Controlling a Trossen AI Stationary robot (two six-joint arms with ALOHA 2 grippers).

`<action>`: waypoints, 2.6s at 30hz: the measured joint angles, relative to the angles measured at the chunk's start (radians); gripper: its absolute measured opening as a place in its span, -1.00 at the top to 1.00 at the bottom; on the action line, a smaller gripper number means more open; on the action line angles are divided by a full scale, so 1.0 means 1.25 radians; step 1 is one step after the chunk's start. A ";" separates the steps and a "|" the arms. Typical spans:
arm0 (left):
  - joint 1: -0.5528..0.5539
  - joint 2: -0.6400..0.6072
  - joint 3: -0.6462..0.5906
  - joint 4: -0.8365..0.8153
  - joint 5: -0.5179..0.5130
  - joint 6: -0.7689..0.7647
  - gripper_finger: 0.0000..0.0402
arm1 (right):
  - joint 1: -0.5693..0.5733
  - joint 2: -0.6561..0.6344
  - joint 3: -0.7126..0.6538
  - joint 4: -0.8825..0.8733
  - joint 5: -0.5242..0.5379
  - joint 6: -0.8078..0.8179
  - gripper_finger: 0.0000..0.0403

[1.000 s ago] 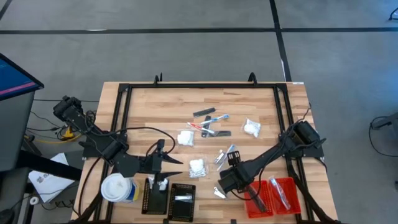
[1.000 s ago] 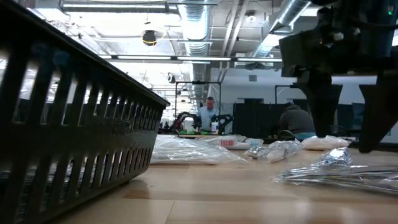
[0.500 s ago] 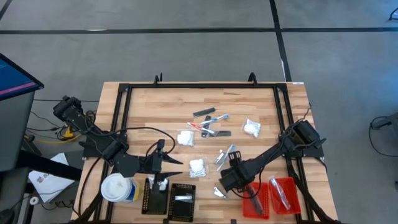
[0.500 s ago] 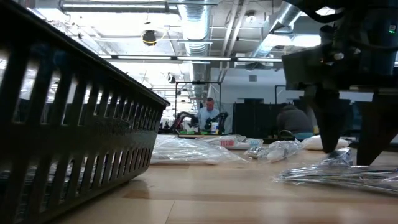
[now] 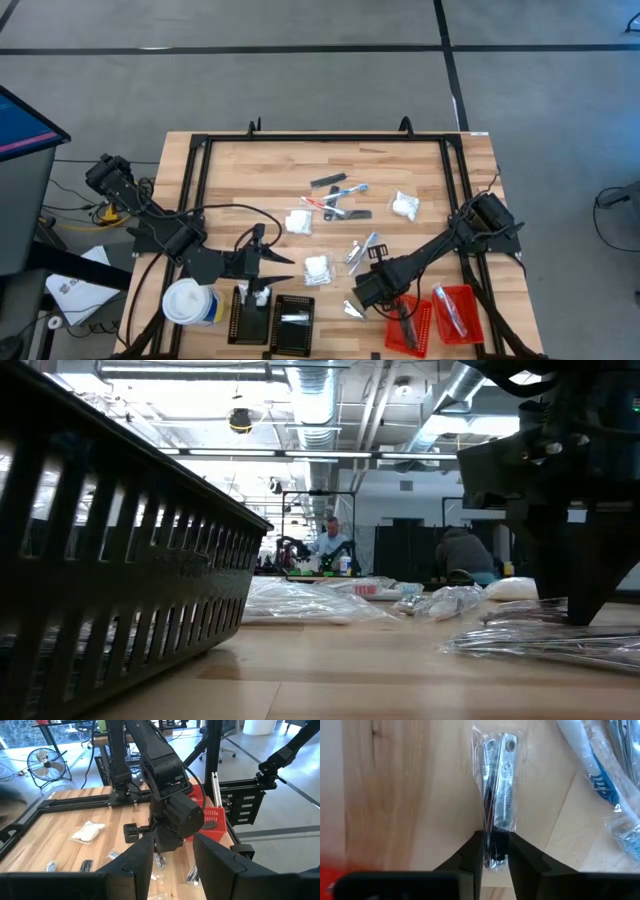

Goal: Pick & Place Travel size toiletries
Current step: Put the nail cutter into the right black bin

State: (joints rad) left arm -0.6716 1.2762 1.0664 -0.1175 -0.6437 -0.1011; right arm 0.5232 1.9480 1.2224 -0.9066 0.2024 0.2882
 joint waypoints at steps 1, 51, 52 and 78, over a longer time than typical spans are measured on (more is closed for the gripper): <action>0.000 0.000 0.000 0.000 0.000 0.000 0.35 | 0.000 0.000 0.000 0.000 0.001 0.000 0.68; -0.088 -0.008 -0.135 0.413 0.068 0.437 0.35 | 0.112 0.002 0.645 0.263 0.551 -0.375 0.69; -0.098 -0.009 -0.168 0.518 0.089 0.482 0.35 | 0.115 0.002 0.645 0.270 0.551 -0.383 0.69; -0.050 -0.008 -0.316 0.935 -0.031 0.557 -0.57 | 0.015 0.030 0.646 0.412 0.485 -0.455 0.69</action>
State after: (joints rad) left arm -0.7346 1.2659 0.6712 1.0507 -0.6823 0.5946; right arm 0.5421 1.9858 2.0296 -0.3920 0.8085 -0.2803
